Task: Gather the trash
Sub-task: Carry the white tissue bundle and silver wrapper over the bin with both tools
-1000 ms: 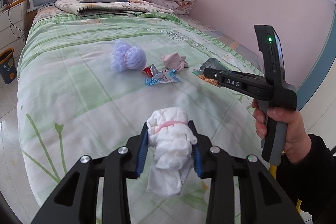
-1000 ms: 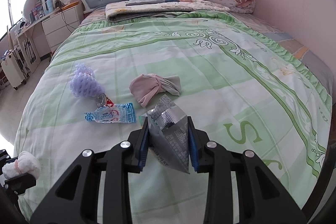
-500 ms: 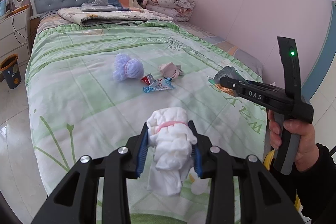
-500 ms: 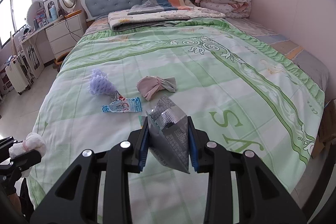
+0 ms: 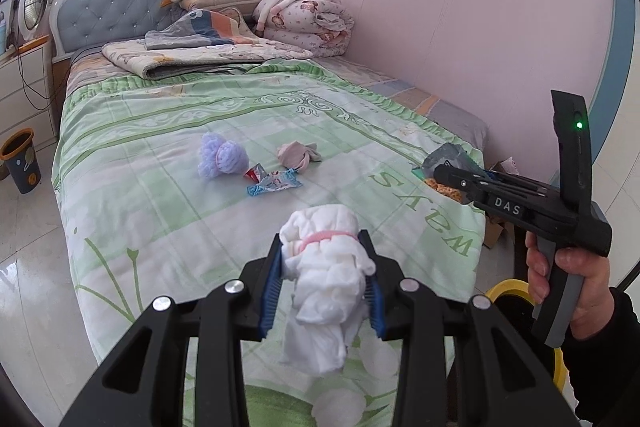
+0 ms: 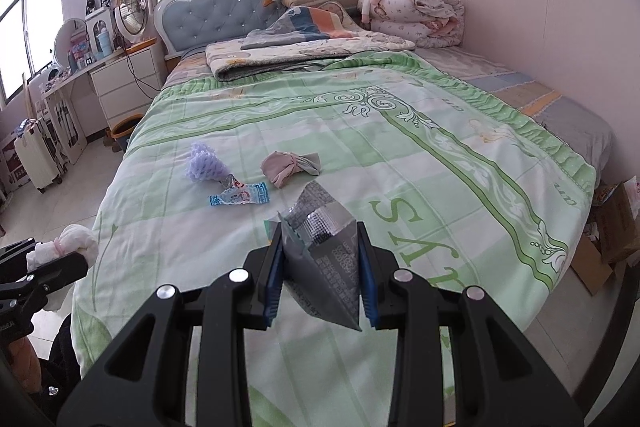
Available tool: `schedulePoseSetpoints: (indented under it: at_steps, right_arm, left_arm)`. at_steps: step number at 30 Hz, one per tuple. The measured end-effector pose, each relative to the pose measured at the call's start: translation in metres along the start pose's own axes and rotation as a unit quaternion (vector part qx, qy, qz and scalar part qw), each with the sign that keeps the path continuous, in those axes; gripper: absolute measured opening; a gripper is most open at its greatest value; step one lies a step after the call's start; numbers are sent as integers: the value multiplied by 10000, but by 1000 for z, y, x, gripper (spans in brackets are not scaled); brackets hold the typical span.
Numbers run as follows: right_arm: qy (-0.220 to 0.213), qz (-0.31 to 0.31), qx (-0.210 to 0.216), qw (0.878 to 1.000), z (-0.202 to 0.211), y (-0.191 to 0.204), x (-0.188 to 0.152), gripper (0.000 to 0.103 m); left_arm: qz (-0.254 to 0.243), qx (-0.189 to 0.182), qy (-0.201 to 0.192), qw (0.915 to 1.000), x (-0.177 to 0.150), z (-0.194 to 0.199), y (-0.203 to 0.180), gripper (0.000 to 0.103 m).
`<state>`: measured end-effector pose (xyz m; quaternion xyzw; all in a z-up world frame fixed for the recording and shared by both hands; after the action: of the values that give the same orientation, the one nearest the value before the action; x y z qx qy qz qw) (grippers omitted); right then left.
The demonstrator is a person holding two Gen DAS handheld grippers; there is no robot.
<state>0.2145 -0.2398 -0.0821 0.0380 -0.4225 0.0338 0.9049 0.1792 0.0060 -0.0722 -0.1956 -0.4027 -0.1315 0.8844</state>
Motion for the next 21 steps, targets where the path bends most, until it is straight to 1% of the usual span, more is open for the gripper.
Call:
schedulePoseSetpoints:
  at_steps: [11, 21]
  right_arm:
    - [-178, -215, -114, 9995, 58, -27, -24, 31]
    - [-295, -437, -351, 9980, 104, -55, -42, 31]
  left_arm:
    - [-338, -178, -94, 9992, 0, 16, -46, 33]
    - [-565, -430, -81, 9974, -2, 21, -83, 33]
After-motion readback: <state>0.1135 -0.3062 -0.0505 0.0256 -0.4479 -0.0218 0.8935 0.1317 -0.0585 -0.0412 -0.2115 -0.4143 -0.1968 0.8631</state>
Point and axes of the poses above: each gripper's, at about its wrist camera, not at the fingertips, and z roughly against the way its jaws point, y to its left, x to its top, the point moved 4 cm from there along -z, roughly the way its jaws point, and after that the axes turned 2 degrees about y, right-handed, at the moved point
